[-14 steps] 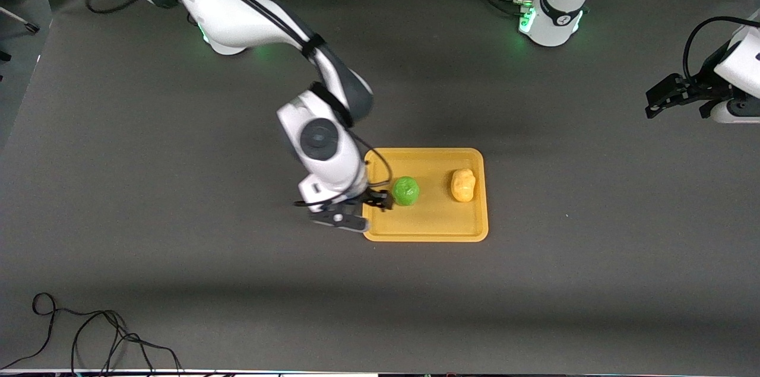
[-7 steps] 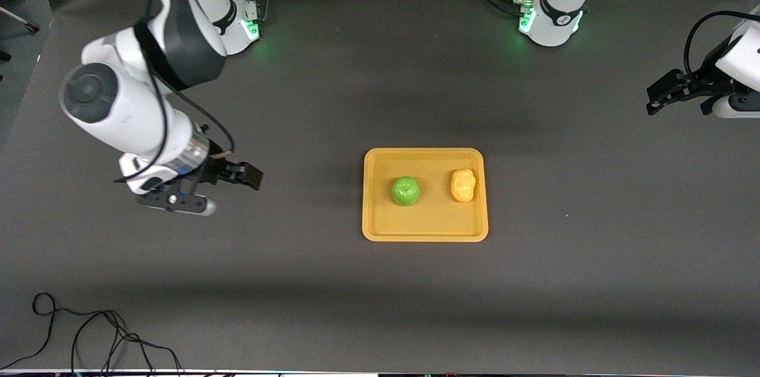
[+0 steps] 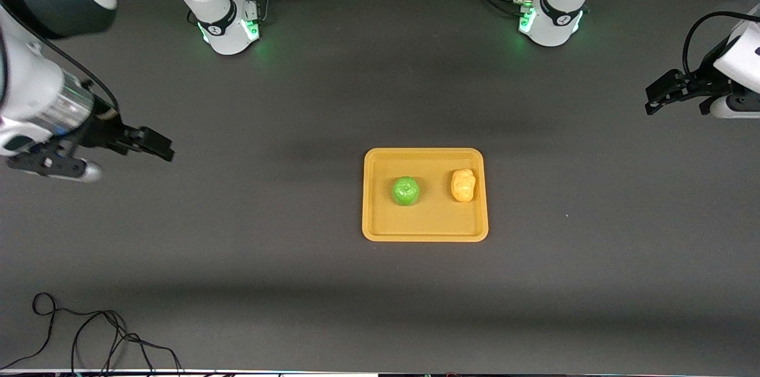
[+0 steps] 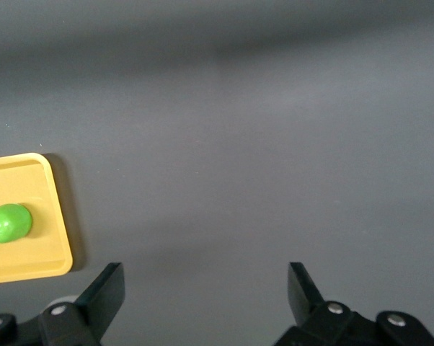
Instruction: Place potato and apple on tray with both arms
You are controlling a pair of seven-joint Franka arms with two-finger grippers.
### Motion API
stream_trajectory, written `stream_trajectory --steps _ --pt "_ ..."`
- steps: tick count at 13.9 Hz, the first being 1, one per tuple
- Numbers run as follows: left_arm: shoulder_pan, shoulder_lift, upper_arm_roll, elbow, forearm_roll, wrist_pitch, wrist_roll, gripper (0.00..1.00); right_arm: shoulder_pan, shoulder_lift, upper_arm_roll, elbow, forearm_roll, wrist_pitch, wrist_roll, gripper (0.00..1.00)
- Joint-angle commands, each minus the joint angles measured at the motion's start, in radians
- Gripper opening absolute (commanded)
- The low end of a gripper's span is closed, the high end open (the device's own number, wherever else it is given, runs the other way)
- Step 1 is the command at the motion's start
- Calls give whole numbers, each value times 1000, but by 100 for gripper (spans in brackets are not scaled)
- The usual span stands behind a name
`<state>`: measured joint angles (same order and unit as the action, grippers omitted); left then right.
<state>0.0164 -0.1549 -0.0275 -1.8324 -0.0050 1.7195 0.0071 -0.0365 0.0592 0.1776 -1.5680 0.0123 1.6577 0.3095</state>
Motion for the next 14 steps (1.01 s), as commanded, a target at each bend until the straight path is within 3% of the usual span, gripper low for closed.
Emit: stream_trajectory --steps 1,3,5,8,14 --pt "10 -31 -8 -25 7 3 19 100 -63 -47 28 -10 -38 -48 -142 100" --pt "10 -35 -8 -30 7 3 19 100 -97 -68 22 -11 -28 -70 -165 100" --pt "10 -37 -8 -33 7 5 21 100 -89 -87 -24 -11 -28 -81 -161 100" --pt "10 -35 -8 -33 7 6 21 100 -10 -87 -88 -17 -26 -82 -165 100" --pt "11 -35 -6 -41 7 12 21 100 21 -81 -83 -15 -25 -75 -161 100"
